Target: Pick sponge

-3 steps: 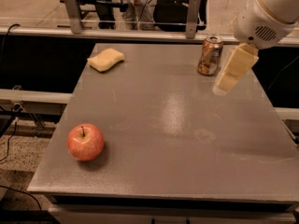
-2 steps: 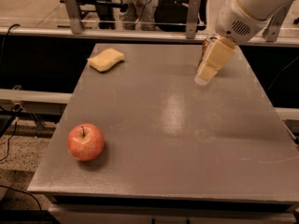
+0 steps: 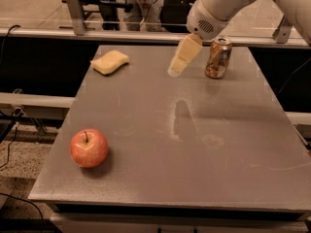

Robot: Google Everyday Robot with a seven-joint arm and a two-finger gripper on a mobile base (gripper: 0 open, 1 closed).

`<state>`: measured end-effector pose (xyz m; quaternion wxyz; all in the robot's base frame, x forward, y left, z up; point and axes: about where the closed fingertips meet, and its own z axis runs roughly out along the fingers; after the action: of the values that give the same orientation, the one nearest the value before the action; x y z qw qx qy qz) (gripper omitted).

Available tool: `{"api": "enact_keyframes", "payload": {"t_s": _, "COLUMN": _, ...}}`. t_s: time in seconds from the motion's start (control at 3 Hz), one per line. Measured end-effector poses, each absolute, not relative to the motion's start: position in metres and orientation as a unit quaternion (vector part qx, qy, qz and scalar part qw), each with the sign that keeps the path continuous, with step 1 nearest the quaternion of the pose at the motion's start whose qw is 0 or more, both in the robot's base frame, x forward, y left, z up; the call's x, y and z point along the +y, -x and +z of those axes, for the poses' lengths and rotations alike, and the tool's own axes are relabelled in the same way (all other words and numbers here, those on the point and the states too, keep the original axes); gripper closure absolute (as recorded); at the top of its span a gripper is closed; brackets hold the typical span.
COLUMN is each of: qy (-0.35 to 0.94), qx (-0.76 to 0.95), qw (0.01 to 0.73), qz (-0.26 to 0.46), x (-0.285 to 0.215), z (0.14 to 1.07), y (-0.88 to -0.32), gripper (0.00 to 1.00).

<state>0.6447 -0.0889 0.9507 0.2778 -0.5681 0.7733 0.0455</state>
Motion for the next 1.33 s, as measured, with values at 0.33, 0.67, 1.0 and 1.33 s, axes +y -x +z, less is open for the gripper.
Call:
{"api": "enact_keyframes", "payload": {"t_s": 0.33, "qy": 0.566, "qx": 0.772, "qw": 0.281, "qz": 0.062, "x": -0.055, "z": 0.936, "y": -0.67, "gripper": 0.0}}
{"api": "enact_keyframes", "payload": {"t_s": 0.67, "qy": 0.564, "qx": 0.773, "qw": 0.283, "qz": 0.068, "x": -0.023, "z": 0.923, "y": -0.691, "gripper": 0.0}}
{"api": "enact_keyframes", "payload": {"t_s": 1.0, "qy": 0.557, "qx": 0.775, "qw": 0.291, "qz": 0.067, "x": 0.005, "z": 0.911, "y": -0.706, "gripper": 0.0}}
{"api": "enact_keyframes", "payload": {"t_s": 1.33, "qy": 0.545, "qx": 0.78, "qw": 0.297, "qz": 0.08, "x": 0.033, "z": 0.898, "y": -0.722, "gripper": 0.0}}
